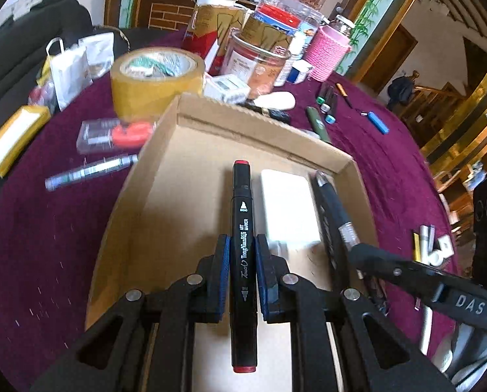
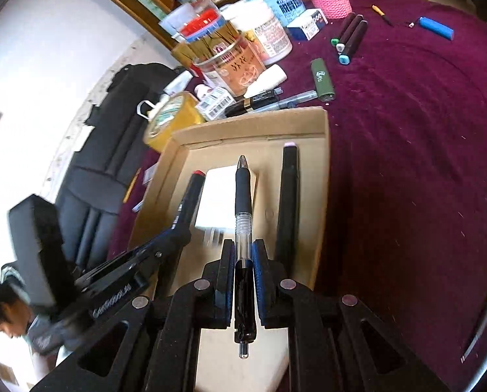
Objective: Organize rigid objects
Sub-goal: 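Lower marker and clear pen into the tray and open both grippers, then grasp the yellow-and-black pen from the pile with the left gripper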
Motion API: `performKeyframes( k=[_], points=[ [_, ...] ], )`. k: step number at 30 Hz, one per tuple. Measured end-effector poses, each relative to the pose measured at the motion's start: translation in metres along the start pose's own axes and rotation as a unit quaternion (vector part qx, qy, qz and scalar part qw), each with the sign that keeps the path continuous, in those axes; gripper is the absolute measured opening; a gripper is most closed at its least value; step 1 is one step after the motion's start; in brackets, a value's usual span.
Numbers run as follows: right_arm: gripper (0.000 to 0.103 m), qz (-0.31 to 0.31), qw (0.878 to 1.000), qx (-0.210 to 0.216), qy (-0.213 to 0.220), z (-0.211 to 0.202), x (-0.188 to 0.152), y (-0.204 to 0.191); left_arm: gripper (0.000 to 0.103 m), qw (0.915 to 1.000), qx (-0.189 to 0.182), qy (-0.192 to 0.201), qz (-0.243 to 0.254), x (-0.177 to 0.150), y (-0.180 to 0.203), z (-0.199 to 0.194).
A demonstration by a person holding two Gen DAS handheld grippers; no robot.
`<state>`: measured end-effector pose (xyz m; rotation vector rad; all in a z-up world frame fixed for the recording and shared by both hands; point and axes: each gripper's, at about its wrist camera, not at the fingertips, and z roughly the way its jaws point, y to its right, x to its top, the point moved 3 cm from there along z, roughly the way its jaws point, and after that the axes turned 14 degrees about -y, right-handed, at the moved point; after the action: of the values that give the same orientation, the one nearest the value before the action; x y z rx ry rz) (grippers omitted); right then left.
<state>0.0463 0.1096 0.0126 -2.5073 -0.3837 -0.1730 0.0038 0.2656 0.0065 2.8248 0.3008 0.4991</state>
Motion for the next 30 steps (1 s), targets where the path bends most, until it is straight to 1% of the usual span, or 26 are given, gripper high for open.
performKeyframes(
  k=[2,3,4,5,6,7,8,10,11,13,15,17,18,19,20,21,22,23,24,25,26,27,28,30],
  points=[
    [0.013,0.002,1.0,-0.005,-0.006,0.01,0.01,-0.001,0.016,0.9999,0.009,0.005,-0.011,0.007,-0.004,0.001],
    [0.013,0.002,1.0,-0.002,-0.01,0.015,0.014,-0.001,0.019,0.9998,0.004,0.005,-0.018,0.01,-0.006,0.001],
    [0.014,0.001,1.0,-0.004,-0.012,0.018,0.016,-0.001,0.026,0.9995,-0.009,0.007,-0.028,0.012,-0.009,-0.001],
    [0.015,0.0,1.0,-0.011,-0.014,0.021,0.016,-0.001,0.036,0.9992,-0.02,0.011,-0.034,0.012,-0.011,-0.004],
    [0.018,-0.003,1.0,-0.019,-0.012,0.022,0.015,-0.002,0.041,0.9987,-0.028,0.017,-0.038,0.011,-0.01,-0.008],
    [0.023,-0.007,1.0,-0.024,-0.01,0.02,0.015,-0.002,0.049,0.9982,-0.036,0.031,-0.039,0.007,-0.01,-0.016],
    [0.025,-0.013,0.999,-0.03,-0.006,0.019,0.015,-0.002,0.052,0.9979,-0.036,0.04,-0.037,0.003,-0.009,-0.022],
    [0.032,-0.032,0.999,-0.043,0.012,0.005,0.009,-0.004,0.054,0.9974,-0.03,0.054,-0.036,-0.005,-0.006,-0.034],
    [0.034,-0.041,0.997,-0.052,0.027,-0.004,0.007,-0.004,0.055,0.9971,-0.031,0.061,-0.035,-0.008,-0.004,-0.04],
    [0.04,-0.06,0.993,-0.071,0.066,-0.029,-0.002,-0.004,0.059,0.996,-0.028,0.081,-0.024,-0.017,0.006,-0.056],
    [0.044,-0.077,0.986,-0.093,0.112,-0.06,-0.014,-0.001,0.064,0.9939,-0.023,0.107,-0.009,-0.028,0.02,-0.072],
    [0.057,-0.093,0.969,-0.132,0.187,-0.099,-0.032,0.004,0.072,0.9911,-0.022,0.131,0.005,-0.038,0.033,-0.088],
    [0.078,-0.098,0.956,-0.152,0.23,-0.119,-0.042,0.008,0.074,0.9891,-0.026,0.144,0.013,-0.045,0.042,-0.096],
    [0.1,-0.098,0.939,-0.173,0.279,-0.141,-0.056,0.016,0.079,0.9873,-0.031,0.154,0.02,-0.05,0.049,-0.103],
    [0.103,-0.091,0.924,-0.191,0.318,-0.158,-0.067,0.025,0.085,0.9857,-0.034,0.163,0.025,-0.056,0.057,-0.108],
    [0.102,-0.08,0.908,-0.206,0.356,-0.174,-0.078,0.038,0.087,0.9842,-0.036,0.17,0.033,-0.06,0.066,-0.112],
    [0.102,-0.063,0.895,-0.222,0.381,-0.188,-0.088,0.056,0.089,0.9829,-0.039,0.175,0.042,-0.065,0.076,-0.114],
    [0.102,-0.044,0.894,-0.235,0.378,-0.195,-0.09,0.073,0.09,0.9822,-0.044,0.174,0.055,-0.069,0.089,-0.114],
    [0.102,-0.012,0.905,-0.243,0.35,-0.2,-0.09,0.103,0.09,0.9823,-0.049,0.167,0.069,-0.072,0.102,-0.11],
    [0.102,0.013,0.914,-0.24,0.327,-0.202,-0.089,0.123,0.09,0.9829,-0.054,0.154,0.087,-0.077,0.118,-0.102],
    [0.102,0.045,0.923,-0.229,0.306,-0.204,-0.09,0.148,0.09,0.9832,-0.056,0.143,0.098,-0.08,0.129,-0.096],
    [0.102,0.077,0.928,-0.214,0.295,-0.206,-0.093,0.173,0.09,0.9837,-0.058,0.129,0.111,-0.083,0.142,-0.087],
    [0.102,0.116,0.927,-0.204,0.292,-0.209,-0.1,0.204,0.09,0.9846,-0.059,0.109,0.123,-0.088,0.158,-0.073],
    [0.102,0.153,0.921,-0.209,0.292,-0.212,-0.113,0.241,0.09,0.9858,-0.056,0.074,0.14,-0.095,0.184,-0.049]
  ],
)
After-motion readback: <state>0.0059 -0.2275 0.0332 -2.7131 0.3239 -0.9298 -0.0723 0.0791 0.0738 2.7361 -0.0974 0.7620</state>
